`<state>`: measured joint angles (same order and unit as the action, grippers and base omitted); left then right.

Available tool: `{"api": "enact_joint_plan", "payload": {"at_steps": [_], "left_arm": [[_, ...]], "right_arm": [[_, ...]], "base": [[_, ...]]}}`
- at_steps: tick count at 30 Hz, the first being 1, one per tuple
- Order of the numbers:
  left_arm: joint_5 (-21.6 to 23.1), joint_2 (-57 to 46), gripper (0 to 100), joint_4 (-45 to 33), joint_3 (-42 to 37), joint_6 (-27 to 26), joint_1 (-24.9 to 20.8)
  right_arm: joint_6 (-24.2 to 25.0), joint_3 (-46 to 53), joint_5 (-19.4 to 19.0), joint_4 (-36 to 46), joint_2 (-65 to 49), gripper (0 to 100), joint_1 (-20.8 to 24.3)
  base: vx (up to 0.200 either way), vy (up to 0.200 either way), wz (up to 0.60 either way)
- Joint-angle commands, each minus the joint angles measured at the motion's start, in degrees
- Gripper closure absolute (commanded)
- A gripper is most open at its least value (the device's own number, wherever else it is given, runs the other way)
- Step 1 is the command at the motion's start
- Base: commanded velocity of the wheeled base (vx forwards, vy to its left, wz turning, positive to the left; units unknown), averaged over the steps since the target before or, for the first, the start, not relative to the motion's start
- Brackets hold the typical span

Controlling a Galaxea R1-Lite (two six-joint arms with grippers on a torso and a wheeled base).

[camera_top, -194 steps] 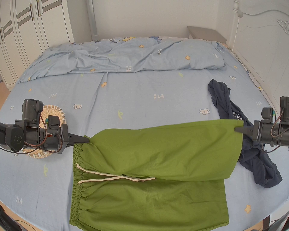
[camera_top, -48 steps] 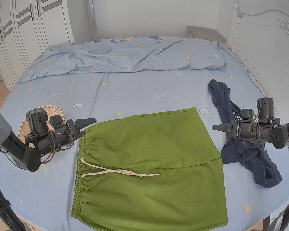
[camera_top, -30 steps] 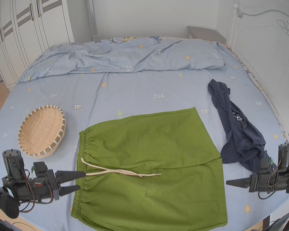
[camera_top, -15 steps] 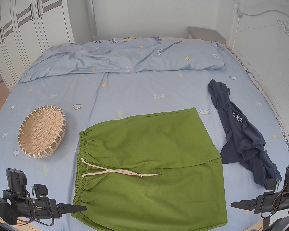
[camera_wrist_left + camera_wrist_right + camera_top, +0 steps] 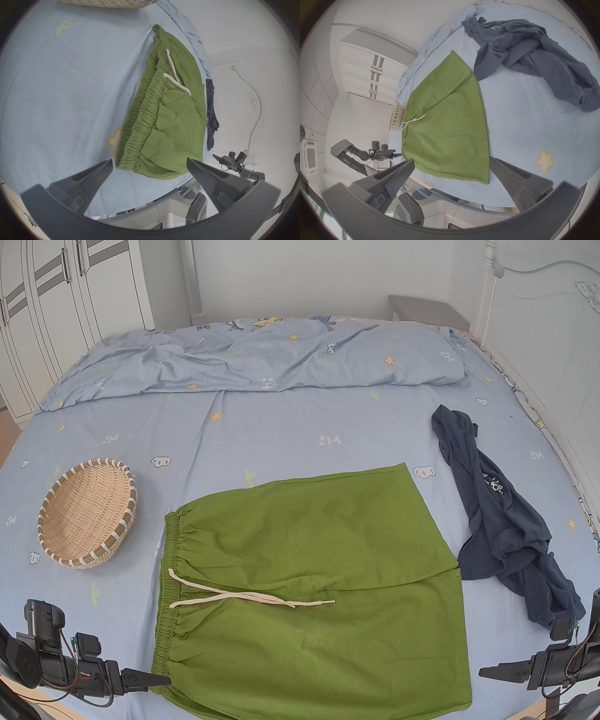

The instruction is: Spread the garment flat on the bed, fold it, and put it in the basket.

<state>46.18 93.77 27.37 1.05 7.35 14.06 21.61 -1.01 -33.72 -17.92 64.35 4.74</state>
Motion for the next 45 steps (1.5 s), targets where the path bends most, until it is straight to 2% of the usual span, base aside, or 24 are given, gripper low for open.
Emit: {"api": "enact_joint_plan", "payload": {"at_steps": [1,8,13,34,35,45], "left_arm": [[-0.04,0.71,0,-0.03,-0.08,-0.14,0.80],[0.40,2.91,0,-0.12,-0.08,-0.23,-0.17],[0.40,6.95,0,0.93,0.62,-0.14,-3.60],[0.49,8.97,0,1.02,4.66,0.12,-3.60],[0.49,8.97,100,1.02,4.66,0.12,-3.68],[0.49,9.15,100,0.93,5.02,0.12,-3.33]], "right_arm": [[0.01,1.01,-0.03,0.25,0.07,0,0.00],[-0.08,1.01,-0.03,0.61,0.07,0,0.09],[0.01,1.01,-0.03,0.52,0.07,0,0.09],[0.10,1.01,-0.03,0.52,-0.02,0,0.09],[0.10,1.01,-0.03,0.52,-0.02,0,0.09],[0.10,1.01,0.06,0.61,0.86,0,0.09]], "base": [[0.000,0.000,0.00],[0.000,0.000,0.00],[0.000,0.000,0.00],[0.000,0.000,0.00],[0.000,0.000,0.00],[0.000,0.000,0.00]]}}
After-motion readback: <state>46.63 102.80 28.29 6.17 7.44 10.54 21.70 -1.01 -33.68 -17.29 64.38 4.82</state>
